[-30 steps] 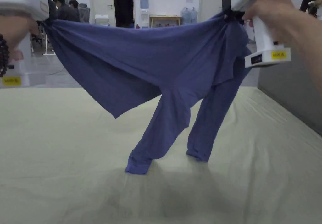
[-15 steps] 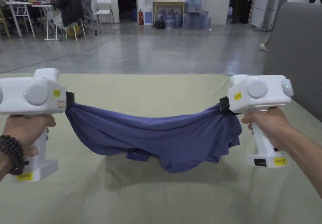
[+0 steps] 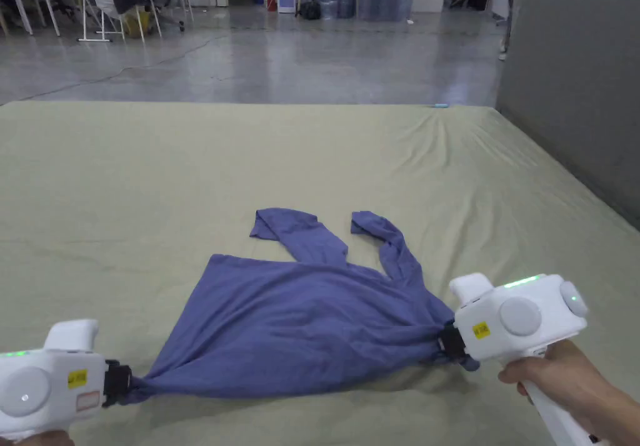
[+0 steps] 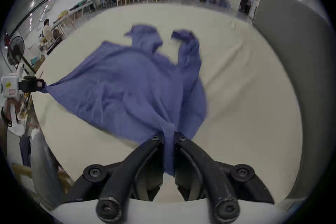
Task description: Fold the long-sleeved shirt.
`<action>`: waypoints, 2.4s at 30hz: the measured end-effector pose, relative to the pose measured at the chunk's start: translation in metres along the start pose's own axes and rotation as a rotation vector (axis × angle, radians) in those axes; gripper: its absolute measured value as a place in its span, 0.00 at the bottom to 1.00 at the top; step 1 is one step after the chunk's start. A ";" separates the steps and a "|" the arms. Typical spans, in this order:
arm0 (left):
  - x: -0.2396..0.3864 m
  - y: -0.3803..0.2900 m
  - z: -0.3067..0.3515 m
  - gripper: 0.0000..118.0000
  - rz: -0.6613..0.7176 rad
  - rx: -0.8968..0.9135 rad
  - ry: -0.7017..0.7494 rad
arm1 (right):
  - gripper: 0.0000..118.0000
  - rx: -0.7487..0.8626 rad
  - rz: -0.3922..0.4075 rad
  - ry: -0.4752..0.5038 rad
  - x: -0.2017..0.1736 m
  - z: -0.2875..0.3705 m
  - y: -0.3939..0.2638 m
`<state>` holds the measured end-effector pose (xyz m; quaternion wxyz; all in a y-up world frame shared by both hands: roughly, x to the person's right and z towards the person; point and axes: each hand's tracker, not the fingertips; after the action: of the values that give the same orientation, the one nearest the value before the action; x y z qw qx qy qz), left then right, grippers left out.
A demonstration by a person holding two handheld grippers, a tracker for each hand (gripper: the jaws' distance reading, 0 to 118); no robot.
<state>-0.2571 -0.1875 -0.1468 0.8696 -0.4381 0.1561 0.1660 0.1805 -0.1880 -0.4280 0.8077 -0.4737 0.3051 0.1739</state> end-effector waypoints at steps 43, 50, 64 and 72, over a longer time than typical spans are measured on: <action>0.060 0.069 0.003 0.00 -0.177 0.177 -0.044 | 0.40 -0.252 -0.371 -0.134 0.062 -0.083 0.081; 0.065 0.080 -0.017 0.00 -0.180 0.160 -0.053 | 0.16 -0.253 -0.356 -0.134 0.039 -0.085 0.077; 0.081 0.215 -0.157 0.86 -0.142 0.013 0.001 | 0.00 -0.239 -0.275 -0.110 0.045 -0.081 0.074; 0.091 0.222 -0.259 0.65 -0.096 -0.144 0.098 | 0.00 -0.183 -0.288 -0.050 0.058 -0.063 0.074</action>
<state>-0.3030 -0.2596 -0.4888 0.8342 -0.5140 0.1647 0.1132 0.1613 -0.2076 -0.5381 0.7850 -0.5798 0.1965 0.0952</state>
